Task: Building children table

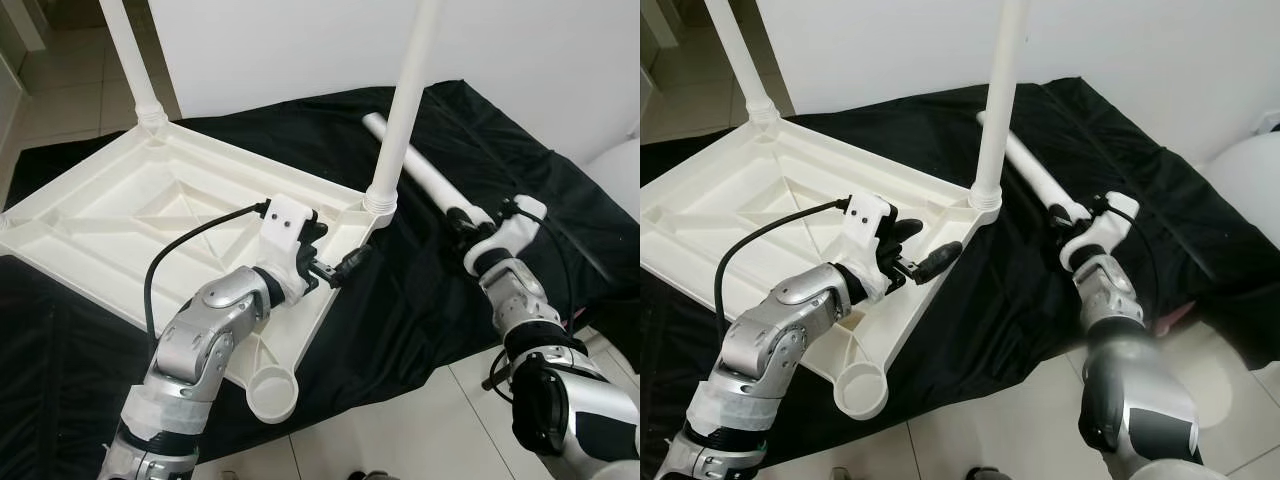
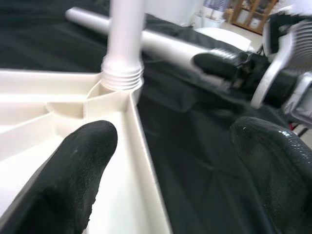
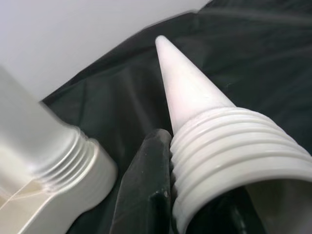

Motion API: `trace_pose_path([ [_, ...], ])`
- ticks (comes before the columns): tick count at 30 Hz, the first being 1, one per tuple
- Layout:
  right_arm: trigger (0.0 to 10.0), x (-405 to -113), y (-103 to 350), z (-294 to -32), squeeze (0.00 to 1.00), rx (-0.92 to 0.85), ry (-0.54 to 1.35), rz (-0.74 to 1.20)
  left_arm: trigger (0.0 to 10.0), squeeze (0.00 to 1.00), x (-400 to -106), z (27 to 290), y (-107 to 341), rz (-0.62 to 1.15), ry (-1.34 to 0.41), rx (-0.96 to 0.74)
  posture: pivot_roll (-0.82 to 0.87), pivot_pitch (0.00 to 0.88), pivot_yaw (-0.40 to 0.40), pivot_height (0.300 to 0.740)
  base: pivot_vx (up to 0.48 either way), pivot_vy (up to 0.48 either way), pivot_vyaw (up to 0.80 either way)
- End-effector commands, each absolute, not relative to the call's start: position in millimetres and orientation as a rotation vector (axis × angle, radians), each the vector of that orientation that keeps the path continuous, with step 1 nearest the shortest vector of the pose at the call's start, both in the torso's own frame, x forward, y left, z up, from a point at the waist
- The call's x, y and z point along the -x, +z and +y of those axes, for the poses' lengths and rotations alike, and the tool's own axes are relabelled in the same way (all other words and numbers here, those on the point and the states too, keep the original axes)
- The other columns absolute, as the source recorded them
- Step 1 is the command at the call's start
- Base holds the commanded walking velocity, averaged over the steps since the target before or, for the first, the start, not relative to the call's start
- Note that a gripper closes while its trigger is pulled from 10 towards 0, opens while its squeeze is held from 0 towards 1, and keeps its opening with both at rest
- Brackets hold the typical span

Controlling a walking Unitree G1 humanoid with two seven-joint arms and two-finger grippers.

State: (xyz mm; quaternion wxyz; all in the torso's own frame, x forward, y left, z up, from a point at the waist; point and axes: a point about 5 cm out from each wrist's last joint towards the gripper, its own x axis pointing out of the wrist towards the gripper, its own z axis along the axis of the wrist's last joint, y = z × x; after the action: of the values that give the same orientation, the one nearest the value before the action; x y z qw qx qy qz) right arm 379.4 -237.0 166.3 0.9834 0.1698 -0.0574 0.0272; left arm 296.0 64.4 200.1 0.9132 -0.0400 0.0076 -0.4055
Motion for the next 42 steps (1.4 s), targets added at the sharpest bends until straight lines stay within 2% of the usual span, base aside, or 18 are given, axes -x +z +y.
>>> trace_pose_path([
  [1,0.0,-378,165,-231,0.0,-0.301,0.064,-0.124,10.0,0.0,-304,73,195,0.039,-0.691,0.083,0.0,0.081,-0.022,0.74,0.0,0.0,0.0],
  [8,0.0,-379,176,-222,0.0,-0.182,0.02,-0.203,10.0,0.0,-314,80,193,0.052,-0.639,0.088,0.0,0.056,-0.028,0.74,0.0,0.0,0.0],
  [9,3.3,-379,183,-220,0.0,-0.146,-0.003,-0.241,10.0,0.0,-317,82,194,0.051,-0.629,0.095,-0.01,0.051,-0.028,0.74,0.0,0.0,0.0],
  [12,3.3,-379,188,-220,0.0,-0.126,-0.016,-0.266,10.0,0.0,-319,84,195,0.051,-0.623,0.1,-0.01,0.051,-0.028,0.74,0.0,0.0,0.0],
  [13,10.0,-379,197,-219,0.0,-0.085,-0.032,-0.307,10.0,0.0,-321,88,198,0.046,-0.612,0.119,-0.01,0.049,-0.027,0.74,0.0,0.0,0.0],
  [18,10.0,-375,236,-202,0.0,0.038,-0.007,-0.511,10.0,0.0,-332,110,222,-0.025,-0.634,0.21,-0.02,0.041,-0.01,0.74,0.0,0.0,0.0],
  [26,10.0,-365,266,-188,0.0,0.127,-0.004,-0.693,10.0,0.0,-334,123,235,-0.049,-0.638,0.194,-0.02,0.04,-0.003,0.74,0.0,0.0,0.0],
  [28,10.0,-354,299,-171,0.0,0.214,0.002,-0.871,10.0,0.0,-338,132,239,-0.038,-0.609,0.204,-0.02,0.04,0.008,0.74,0.0,0.0,0.0],
  [37,10.0,-326,341,-141,0.0,0.344,0.014,-1.164,10.0,0.0,-338,133,244,-0.071,-0.631,0.197,-0.02,0.046,0.012,0.74,0.0,0.0,0.0],
  [42,10.0,-316,346,-127,0.0,0.383,0.062,-1.24,10.0,0.0,-337,133,245,-0.073,-0.64,0.202,-0.01,0.047,0.011,0.74,0.0,0.0,0.0],
])
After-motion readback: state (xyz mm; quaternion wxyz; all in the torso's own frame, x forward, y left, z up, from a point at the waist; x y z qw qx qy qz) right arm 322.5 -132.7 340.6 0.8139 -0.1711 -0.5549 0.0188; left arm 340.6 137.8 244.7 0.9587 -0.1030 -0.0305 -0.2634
